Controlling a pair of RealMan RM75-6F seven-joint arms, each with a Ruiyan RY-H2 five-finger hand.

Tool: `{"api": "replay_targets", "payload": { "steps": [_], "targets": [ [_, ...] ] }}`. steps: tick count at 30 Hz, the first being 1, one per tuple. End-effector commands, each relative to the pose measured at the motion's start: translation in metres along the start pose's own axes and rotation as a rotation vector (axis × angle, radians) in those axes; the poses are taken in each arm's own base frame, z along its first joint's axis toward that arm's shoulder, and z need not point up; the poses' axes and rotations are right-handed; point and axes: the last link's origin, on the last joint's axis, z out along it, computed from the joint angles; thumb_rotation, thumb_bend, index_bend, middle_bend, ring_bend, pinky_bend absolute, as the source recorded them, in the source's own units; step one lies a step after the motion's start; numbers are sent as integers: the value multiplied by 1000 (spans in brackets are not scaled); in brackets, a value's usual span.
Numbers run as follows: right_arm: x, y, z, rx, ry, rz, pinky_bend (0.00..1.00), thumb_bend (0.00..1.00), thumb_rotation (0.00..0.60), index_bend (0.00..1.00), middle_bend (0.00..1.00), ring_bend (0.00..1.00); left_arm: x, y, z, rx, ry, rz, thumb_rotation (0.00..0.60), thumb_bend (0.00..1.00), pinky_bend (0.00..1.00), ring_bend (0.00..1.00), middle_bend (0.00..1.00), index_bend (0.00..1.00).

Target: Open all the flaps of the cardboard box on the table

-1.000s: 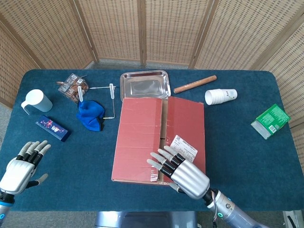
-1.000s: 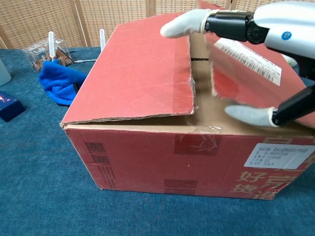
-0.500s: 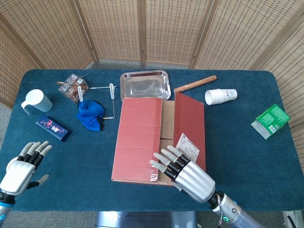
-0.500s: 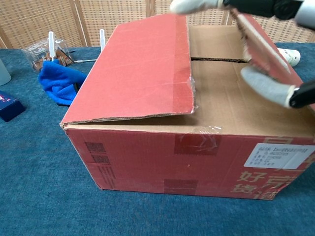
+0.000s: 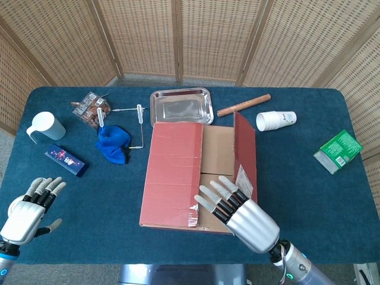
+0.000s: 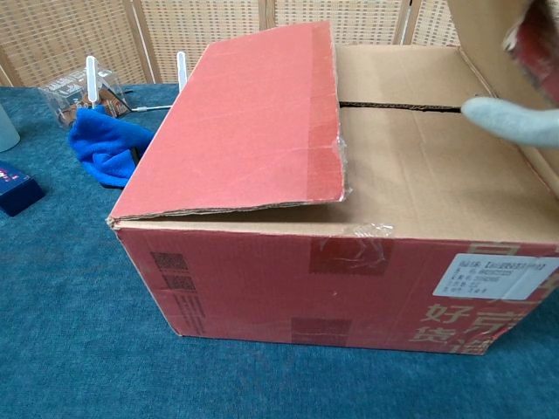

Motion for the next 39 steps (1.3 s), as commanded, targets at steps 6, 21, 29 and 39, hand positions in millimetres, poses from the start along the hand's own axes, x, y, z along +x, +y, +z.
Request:
{"api": "replay_targets", "payload": {
  "steps": [6, 21, 29, 39],
  "targets": [
    [10, 6, -5, -29, 7, -116, 0, 388, 600, 0, 0, 0, -1, 0, 0, 2, -4, -1, 600, 239, 0, 0, 0, 0],
    [25, 11, -22, -73, -7, -197, 0, 447, 600, 0, 0, 0, -4, 2, 0, -5, -19, 0, 600, 238, 0, 0, 0, 0],
    [35, 11, -30, -93, 4, -235, 0, 634, 600, 0, 0, 0, -6, 3, 0, -6, -29, -2, 600, 240, 0, 0, 0, 0],
    [35, 16, -39, -123, -81, -278, 0, 682, 600, 0, 0, 0, -7, 3, 0, -6, -34, -6, 600, 239, 0, 0, 0, 0]
  ]
}}
